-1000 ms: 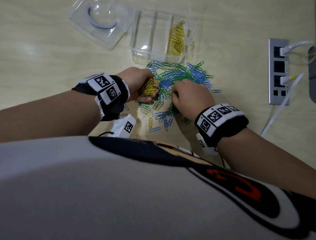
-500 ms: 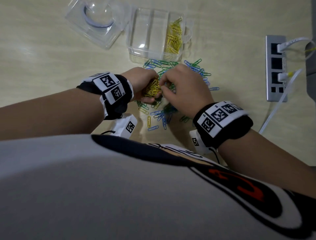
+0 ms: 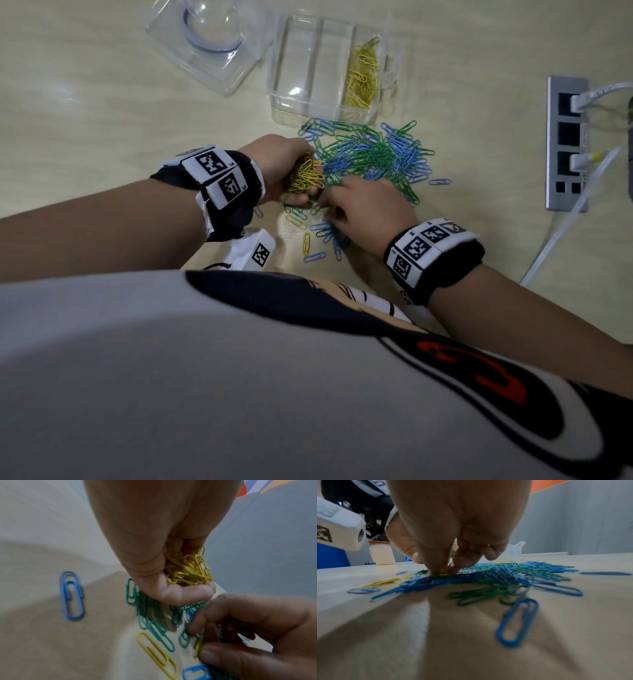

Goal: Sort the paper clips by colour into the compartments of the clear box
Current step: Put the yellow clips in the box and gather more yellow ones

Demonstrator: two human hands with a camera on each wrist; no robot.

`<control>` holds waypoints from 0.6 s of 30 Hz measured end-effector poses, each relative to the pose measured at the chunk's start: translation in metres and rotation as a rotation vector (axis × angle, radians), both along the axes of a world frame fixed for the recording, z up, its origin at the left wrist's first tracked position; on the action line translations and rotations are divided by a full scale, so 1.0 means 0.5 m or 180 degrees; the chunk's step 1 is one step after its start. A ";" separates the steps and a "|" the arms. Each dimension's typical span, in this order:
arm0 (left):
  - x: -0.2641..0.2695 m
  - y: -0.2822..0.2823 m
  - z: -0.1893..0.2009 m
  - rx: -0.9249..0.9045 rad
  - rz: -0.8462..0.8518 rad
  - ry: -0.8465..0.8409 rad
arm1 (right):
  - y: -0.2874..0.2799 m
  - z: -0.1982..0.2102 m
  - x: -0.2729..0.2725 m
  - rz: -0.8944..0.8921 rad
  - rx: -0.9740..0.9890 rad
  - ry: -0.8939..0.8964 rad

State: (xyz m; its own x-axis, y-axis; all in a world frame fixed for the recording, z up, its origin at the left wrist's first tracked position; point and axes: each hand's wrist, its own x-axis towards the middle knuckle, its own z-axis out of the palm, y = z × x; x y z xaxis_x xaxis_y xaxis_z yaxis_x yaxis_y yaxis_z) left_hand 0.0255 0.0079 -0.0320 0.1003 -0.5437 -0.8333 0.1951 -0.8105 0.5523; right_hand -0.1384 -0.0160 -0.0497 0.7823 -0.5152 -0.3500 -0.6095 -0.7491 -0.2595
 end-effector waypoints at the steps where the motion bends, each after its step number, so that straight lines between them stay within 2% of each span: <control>1: 0.000 0.001 0.000 -0.0001 0.0001 0.0006 | -0.002 -0.001 0.002 0.0040 -0.0053 -0.0028; 7: 0.000 0.003 -0.002 0.0026 0.0007 -0.0013 | -0.007 0.005 0.005 0.0132 -0.0175 -0.0182; 12: 0.000 0.005 -0.003 0.0033 -0.0016 0.0033 | -0.019 0.040 -0.005 -0.0730 0.0311 -0.1072; 15: -0.006 0.005 -0.001 -0.0007 -0.0020 -0.0020 | -0.019 0.055 0.010 -0.0834 0.0289 -0.1403; 18: -0.010 0.004 0.003 -0.0111 -0.0052 -0.0126 | -0.018 0.060 0.031 -0.0734 0.0295 -0.1440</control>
State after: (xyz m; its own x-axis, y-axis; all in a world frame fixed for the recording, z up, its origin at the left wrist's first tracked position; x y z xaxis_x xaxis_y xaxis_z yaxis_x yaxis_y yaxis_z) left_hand 0.0203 0.0100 -0.0305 0.1237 -0.5741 -0.8094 0.1594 -0.7935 0.5873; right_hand -0.1229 -0.0248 -0.0197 0.7357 -0.6750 -0.0552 -0.5675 -0.5699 -0.5943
